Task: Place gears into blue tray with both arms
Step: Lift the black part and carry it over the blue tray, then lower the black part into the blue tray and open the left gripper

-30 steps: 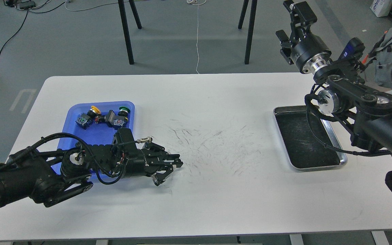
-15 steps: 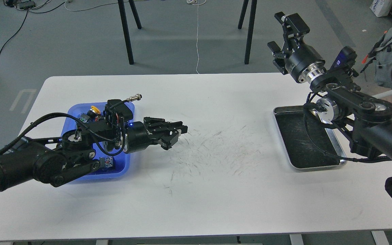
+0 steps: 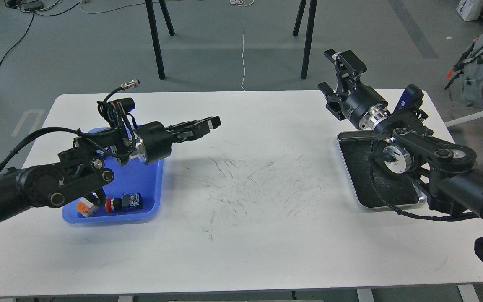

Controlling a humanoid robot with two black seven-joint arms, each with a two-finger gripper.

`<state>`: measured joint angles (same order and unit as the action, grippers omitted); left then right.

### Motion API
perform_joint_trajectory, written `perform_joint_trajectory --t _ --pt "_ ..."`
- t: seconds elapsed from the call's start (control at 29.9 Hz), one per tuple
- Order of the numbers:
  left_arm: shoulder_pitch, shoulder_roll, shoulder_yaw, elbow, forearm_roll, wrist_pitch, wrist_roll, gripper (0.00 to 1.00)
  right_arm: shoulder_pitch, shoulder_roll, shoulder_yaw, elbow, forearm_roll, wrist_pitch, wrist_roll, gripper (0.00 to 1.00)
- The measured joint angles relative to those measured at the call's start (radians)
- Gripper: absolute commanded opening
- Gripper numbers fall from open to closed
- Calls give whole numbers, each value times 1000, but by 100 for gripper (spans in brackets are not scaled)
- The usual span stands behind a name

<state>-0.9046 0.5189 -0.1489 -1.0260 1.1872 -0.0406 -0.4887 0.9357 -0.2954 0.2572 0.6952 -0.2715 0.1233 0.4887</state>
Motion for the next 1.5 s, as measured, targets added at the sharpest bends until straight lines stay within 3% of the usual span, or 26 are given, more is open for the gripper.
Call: perform_joint_trajectory --t 0.23,0.47,0.9,1.5 --pt "1 81 -56 -14 -33 -98 0 23 -5 -4 3 16 0 0 0 98" --pt "2 157 -41 -40 -14 -139 0 24 -4 -4 4 17 0 2 0 98" --pt "24 227 -35 -48 192 -145 0 24 6 -4 6 17 0 1 0 98" --pt "22 313 73 -91 482 -136 0 24 6 -36 11 21 0 1 0 98"
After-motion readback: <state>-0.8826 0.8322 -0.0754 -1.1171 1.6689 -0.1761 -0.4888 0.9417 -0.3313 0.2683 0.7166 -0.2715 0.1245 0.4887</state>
